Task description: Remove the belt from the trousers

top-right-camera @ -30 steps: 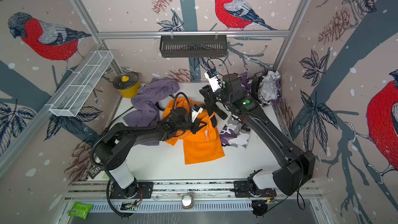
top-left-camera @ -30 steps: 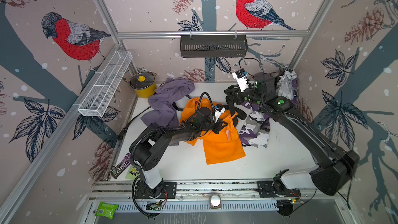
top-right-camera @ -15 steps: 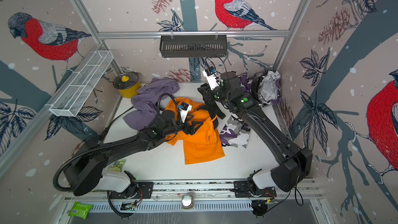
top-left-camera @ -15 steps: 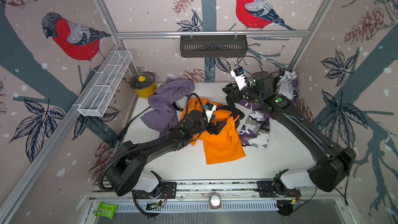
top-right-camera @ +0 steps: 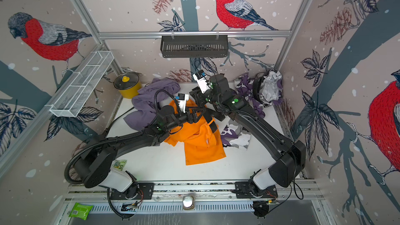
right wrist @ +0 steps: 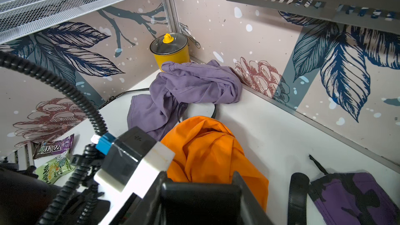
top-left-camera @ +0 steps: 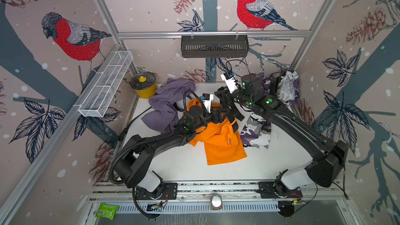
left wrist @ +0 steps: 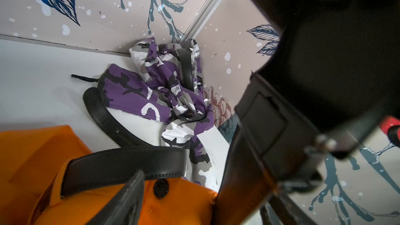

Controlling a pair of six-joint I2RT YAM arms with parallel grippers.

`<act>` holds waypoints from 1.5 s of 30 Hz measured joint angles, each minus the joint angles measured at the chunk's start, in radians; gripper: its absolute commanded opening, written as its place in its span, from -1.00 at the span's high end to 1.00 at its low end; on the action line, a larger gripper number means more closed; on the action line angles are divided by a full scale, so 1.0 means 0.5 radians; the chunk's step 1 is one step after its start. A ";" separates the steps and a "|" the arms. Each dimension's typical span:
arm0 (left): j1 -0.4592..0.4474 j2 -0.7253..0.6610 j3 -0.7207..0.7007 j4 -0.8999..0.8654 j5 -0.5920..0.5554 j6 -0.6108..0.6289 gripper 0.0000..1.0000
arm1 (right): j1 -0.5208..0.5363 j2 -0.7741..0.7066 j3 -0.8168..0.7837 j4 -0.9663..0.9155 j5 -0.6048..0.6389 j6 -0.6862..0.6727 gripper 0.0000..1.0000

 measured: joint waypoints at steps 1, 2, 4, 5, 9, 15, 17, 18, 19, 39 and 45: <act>0.002 0.017 -0.002 0.049 0.007 -0.043 -0.21 | 0.009 0.002 0.000 0.001 0.006 0.006 0.94; 0.004 0.030 -0.002 0.094 0.005 -0.086 -0.06 | 0.018 0.003 0.000 0.006 0.008 0.008 0.95; 0.016 0.057 0.012 0.156 0.021 -0.134 0.36 | 0.031 0.008 -0.001 0.025 0.012 0.024 0.94; 0.024 0.077 0.026 0.187 0.052 -0.159 0.56 | 0.037 0.011 -0.001 0.034 0.017 0.029 0.94; 0.045 0.129 0.027 0.335 0.133 -0.233 0.90 | 0.042 0.013 -0.002 0.047 0.059 0.037 0.82; 0.098 0.139 -0.043 0.455 0.184 -0.365 1.00 | -0.021 -0.037 -0.073 0.085 -0.002 0.109 -0.45; 0.137 0.111 -0.072 0.459 0.178 -0.399 1.00 | -0.120 -0.136 -0.142 0.099 -0.065 0.156 -0.62; 0.151 0.086 -0.085 0.458 0.179 -0.407 1.00 | -0.161 -0.190 -0.185 0.125 -0.090 0.179 -0.65; 0.169 0.045 -0.108 0.453 0.188 -0.420 1.00 | -0.211 -0.267 -0.239 0.141 -0.093 0.214 -0.69; 0.434 -1.244 -0.617 -0.608 -0.007 -0.080 1.00 | -0.315 -0.593 -1.330 0.375 -0.887 0.836 -0.51; 0.464 -1.305 -0.665 -0.716 -0.082 -0.066 1.00 | -0.138 -0.452 -1.396 0.352 -0.927 0.835 -0.46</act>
